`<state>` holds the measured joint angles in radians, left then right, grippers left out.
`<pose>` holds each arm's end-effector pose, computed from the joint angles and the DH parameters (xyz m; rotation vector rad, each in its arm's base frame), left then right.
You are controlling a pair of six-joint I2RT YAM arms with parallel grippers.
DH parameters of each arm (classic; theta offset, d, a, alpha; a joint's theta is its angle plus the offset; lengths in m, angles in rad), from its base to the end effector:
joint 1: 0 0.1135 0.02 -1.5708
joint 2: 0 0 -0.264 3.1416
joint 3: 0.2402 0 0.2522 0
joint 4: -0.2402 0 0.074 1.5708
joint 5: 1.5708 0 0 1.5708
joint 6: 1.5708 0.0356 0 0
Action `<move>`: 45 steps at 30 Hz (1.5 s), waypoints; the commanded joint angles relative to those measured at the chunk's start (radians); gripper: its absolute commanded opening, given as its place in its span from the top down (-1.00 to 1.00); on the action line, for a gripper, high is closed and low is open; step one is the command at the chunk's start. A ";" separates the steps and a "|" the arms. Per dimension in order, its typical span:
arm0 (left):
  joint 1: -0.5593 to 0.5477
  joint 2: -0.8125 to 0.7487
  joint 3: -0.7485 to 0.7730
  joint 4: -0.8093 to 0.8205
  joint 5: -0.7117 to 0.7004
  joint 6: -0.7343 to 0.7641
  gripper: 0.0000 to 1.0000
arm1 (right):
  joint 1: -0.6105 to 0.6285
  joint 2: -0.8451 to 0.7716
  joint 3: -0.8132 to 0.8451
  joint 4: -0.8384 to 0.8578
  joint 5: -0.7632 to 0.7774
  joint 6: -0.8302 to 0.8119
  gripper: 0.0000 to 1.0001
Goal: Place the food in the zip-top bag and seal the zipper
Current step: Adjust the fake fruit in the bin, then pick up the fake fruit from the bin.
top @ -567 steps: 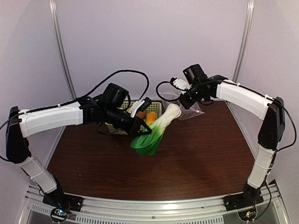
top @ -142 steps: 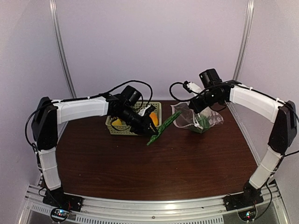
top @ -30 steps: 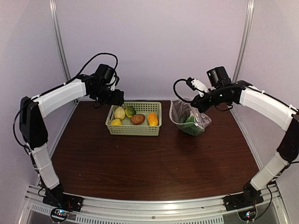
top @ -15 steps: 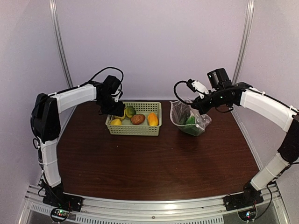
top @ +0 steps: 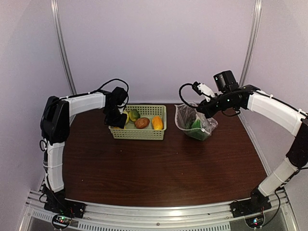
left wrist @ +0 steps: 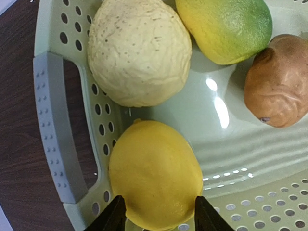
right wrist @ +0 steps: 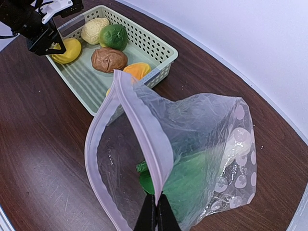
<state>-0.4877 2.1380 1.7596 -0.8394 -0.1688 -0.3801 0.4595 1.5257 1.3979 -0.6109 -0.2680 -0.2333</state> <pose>0.3998 -0.2053 0.1990 0.1065 2.7498 0.0049 0.2995 0.1587 0.3326 -0.9138 2.1263 0.4246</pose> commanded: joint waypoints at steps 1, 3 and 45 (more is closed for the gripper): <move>0.003 0.047 0.038 -0.003 -0.007 -0.007 0.03 | -0.004 -0.024 -0.007 0.008 -0.016 -0.003 1.00; 0.002 0.058 0.048 -0.002 0.010 -0.006 0.07 | -0.005 -0.024 -0.009 0.007 -0.014 -0.004 1.00; -0.024 0.089 0.070 0.135 0.042 0.004 -0.69 | -0.004 -0.025 -0.011 -0.003 -0.021 -0.014 1.00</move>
<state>-0.5171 2.1860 1.7794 -0.7124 -0.1268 -0.3923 0.4595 1.5257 1.3949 -0.6113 -0.2729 -0.2394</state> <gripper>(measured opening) 0.848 0.002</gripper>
